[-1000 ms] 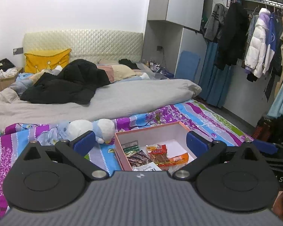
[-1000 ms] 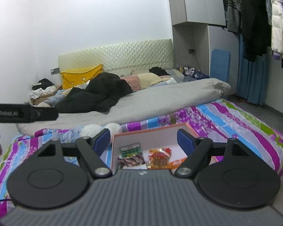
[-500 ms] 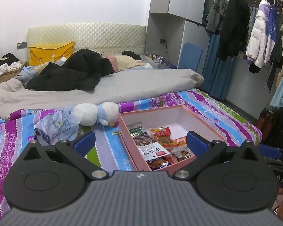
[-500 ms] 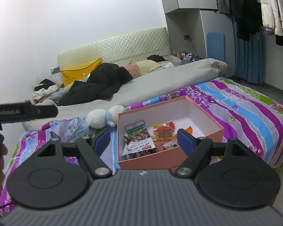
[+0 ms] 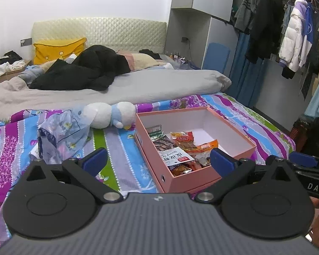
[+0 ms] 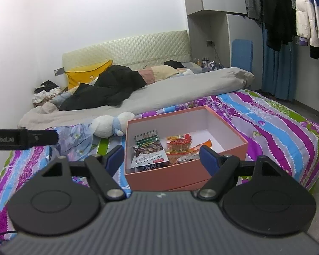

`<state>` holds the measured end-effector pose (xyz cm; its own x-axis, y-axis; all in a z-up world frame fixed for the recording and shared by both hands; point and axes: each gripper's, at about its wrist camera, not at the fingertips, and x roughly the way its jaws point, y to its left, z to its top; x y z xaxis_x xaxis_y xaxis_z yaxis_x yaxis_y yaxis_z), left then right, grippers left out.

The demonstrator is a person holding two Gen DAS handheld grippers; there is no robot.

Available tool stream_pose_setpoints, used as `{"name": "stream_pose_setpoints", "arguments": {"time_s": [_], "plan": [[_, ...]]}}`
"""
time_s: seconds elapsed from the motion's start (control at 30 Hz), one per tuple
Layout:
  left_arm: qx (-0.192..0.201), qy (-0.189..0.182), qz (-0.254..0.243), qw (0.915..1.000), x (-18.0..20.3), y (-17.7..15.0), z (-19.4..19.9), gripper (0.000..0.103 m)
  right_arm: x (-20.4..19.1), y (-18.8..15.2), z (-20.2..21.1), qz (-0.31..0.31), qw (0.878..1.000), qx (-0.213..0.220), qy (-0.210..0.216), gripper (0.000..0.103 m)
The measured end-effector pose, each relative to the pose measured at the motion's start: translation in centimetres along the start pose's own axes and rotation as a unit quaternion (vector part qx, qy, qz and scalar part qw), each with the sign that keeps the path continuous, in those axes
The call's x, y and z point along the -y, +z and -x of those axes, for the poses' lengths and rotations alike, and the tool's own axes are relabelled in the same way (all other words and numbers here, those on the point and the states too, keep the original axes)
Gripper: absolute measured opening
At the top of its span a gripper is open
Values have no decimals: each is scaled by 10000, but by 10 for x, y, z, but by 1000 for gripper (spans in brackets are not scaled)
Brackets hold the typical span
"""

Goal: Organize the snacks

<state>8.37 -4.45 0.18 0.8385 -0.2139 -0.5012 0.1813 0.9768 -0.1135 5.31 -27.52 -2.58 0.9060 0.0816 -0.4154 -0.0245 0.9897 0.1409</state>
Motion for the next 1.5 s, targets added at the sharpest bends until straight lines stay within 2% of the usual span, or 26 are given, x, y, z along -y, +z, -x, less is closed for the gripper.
{"name": "stream_pose_setpoints", "arguments": {"time_s": [0.73,0.8,0.83,0.87,1.0,1.5], "plan": [[-52,6,31,10000,0,-1,1,103,-1,-3,-5,86,9999,-51,-132,79],[-62,3,23,10000,0,-1,1,103,0,-3,-5,88,9999,-61,-103,84],[-64,4,23,10000,-1,-2,1,103,1,-3,-6,66,9999,-66,-79,97],[-69,8,28,10000,-1,-2,1,103,2,-3,-5,41,10000,-64,-60,103],[-94,17,73,9999,-3,-2,1,103,1,-3,-6,70,9998,-73,-158,103],[-90,-38,14,10000,-1,-3,2,103,1,0,-5,43,9999,-29,-116,103]]}}
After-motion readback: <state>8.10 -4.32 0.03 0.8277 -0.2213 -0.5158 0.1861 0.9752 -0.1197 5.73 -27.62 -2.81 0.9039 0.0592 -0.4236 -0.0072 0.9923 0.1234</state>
